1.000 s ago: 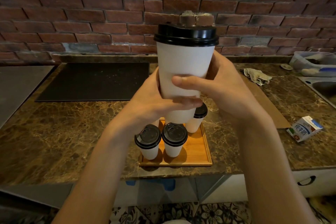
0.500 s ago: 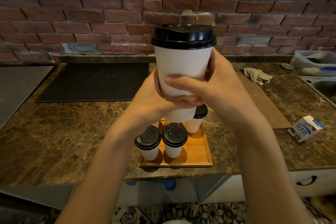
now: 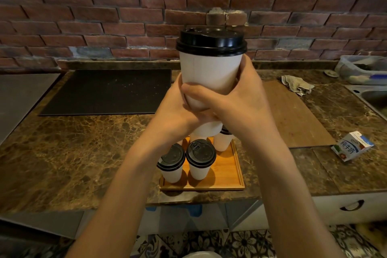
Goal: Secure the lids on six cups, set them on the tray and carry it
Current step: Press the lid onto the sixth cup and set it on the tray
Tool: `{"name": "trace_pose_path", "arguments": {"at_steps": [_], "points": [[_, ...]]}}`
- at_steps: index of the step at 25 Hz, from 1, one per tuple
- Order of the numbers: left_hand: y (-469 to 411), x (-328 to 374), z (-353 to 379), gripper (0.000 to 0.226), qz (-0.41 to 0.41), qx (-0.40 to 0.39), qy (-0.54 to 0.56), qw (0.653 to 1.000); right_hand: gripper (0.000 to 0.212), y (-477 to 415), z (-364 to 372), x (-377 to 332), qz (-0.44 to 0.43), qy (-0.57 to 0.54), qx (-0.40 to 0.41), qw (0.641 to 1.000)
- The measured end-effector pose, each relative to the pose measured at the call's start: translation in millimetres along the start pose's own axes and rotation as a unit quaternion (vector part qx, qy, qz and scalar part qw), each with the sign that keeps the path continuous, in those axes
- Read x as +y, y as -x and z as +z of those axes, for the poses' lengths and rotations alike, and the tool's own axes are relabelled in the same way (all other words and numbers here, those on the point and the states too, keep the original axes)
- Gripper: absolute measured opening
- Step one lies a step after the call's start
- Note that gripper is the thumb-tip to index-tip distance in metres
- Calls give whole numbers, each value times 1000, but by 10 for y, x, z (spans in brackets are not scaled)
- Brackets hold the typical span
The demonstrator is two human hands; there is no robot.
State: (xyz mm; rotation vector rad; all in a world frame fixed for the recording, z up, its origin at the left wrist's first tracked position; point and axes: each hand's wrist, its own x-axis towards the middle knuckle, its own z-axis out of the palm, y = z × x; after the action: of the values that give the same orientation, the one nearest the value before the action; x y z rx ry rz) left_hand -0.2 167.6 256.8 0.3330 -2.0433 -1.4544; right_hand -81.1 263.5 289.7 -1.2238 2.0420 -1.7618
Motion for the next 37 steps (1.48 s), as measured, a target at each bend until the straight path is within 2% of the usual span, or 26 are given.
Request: {"name": "trace_pose_path", "arguments": {"at_steps": [6,13,17,21,27,33,37], "points": [[-25,98,-103,72,-30,-19,25,999,71,-102,-184,-12,-4,-74,-73,995],[-5,92,-143,79,-45,-89,35,994,73,-183,-325,93,11,-127,-184,975],[8,83,-143,81,-54,-104,32,993,71,-167,-331,134,26,-129,-199,971],[25,92,-142,73,-43,-84,40,995,65,-157,-321,80,13,-94,-188,978],[-7,139,-148,90,-24,-24,5,999,73,-120,-199,-75,-2,-28,-117,993],[-32,58,-66,65,-12,30,-33,999,89,29,64,-52,10,27,2,1000],[-37,-33,-62,62,-11,32,-41,999,87,48,108,-37,17,23,14,999]]}}
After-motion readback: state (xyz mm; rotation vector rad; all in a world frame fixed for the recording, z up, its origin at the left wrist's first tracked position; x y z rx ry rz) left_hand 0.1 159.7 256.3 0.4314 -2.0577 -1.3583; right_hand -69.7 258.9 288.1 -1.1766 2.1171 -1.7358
